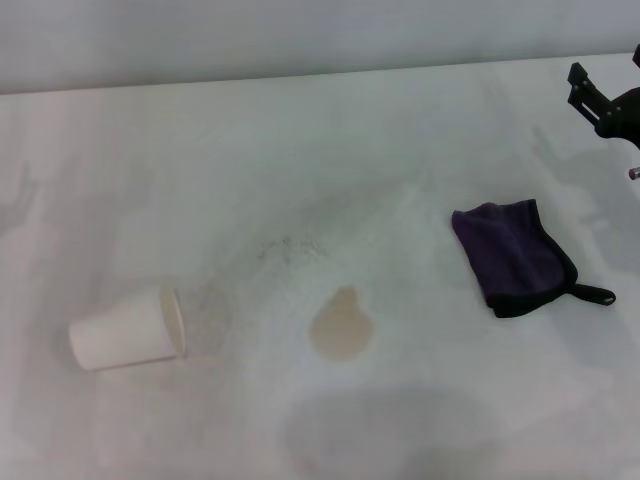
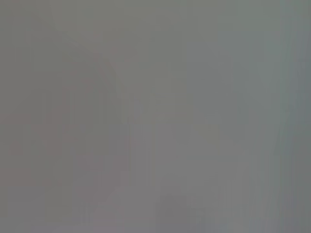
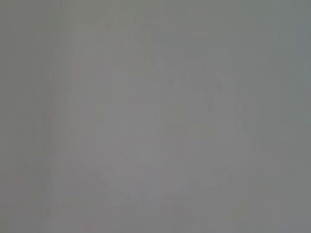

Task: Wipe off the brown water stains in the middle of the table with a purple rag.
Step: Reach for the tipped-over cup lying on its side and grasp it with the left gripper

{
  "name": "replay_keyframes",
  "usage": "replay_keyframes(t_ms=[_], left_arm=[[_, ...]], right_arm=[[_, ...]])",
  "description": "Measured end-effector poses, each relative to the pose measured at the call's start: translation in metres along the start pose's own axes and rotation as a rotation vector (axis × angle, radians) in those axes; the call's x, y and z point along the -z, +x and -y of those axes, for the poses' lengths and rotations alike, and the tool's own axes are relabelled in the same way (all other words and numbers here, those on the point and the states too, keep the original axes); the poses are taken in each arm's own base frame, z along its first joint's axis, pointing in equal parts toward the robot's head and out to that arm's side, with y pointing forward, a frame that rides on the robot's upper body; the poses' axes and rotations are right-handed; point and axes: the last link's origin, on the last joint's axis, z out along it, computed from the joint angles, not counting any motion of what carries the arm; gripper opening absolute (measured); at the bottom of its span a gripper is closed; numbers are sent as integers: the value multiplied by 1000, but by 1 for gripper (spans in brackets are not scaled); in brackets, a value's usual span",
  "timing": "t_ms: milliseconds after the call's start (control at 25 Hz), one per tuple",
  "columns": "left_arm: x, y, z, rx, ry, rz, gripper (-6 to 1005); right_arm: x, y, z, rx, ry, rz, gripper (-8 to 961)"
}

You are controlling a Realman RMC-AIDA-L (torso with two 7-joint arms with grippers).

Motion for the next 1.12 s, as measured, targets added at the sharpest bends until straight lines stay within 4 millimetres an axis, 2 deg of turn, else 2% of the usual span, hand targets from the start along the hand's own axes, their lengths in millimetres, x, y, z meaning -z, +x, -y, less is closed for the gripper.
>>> replay_keyframes(t_ms=[480, 840, 1120], left_arm=[[0, 0, -3, -5, -20, -2, 872], [4, -2, -18, -36, -140, 7, 872], [18, 2, -23, 104, -295, 16, 871]], right_arm=[[0, 1, 0, -2, 1, -2, 873], [5, 3, -1, -17, 8, -2, 873], [10, 9, -1, -6, 4, -24, 873]])
